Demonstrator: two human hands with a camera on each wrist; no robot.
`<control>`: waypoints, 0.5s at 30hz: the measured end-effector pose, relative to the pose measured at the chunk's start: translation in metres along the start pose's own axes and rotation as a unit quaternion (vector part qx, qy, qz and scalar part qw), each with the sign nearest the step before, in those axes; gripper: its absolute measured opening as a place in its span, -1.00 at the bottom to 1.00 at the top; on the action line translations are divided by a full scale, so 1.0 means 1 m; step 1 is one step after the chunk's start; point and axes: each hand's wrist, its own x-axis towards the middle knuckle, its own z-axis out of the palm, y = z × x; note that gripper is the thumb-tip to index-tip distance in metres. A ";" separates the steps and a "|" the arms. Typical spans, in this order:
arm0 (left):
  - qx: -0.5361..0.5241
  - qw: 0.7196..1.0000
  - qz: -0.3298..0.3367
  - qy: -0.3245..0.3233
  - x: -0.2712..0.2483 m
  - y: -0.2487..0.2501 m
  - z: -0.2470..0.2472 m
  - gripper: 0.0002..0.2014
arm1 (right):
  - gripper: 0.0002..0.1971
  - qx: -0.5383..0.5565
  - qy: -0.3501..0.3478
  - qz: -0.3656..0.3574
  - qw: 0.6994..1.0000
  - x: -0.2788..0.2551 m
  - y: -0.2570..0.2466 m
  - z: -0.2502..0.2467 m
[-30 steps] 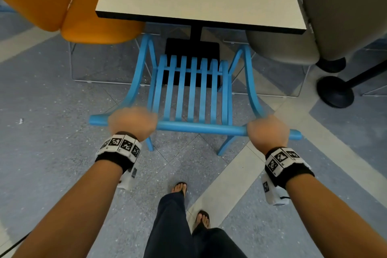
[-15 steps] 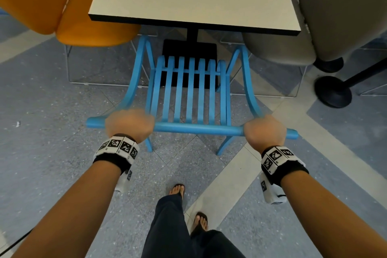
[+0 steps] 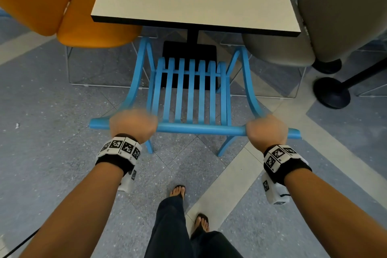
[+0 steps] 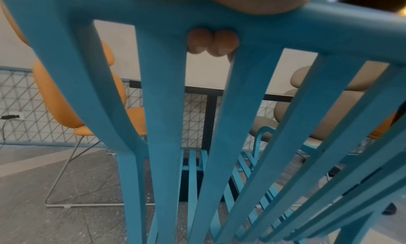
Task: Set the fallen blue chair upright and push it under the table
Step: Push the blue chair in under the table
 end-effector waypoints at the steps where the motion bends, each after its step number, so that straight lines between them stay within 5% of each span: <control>1: 0.001 1.000 -0.002 -0.001 -0.002 -0.001 0.001 -0.64 | -0.53 -0.001 -0.004 -0.002 1.000 -0.001 0.000 -0.001; 15: 0.001 1.000 -0.004 0.028 0.010 -0.015 -0.005 -0.67 | -0.61 0.020 0.007 -0.022 1.000 0.002 -0.020 -0.004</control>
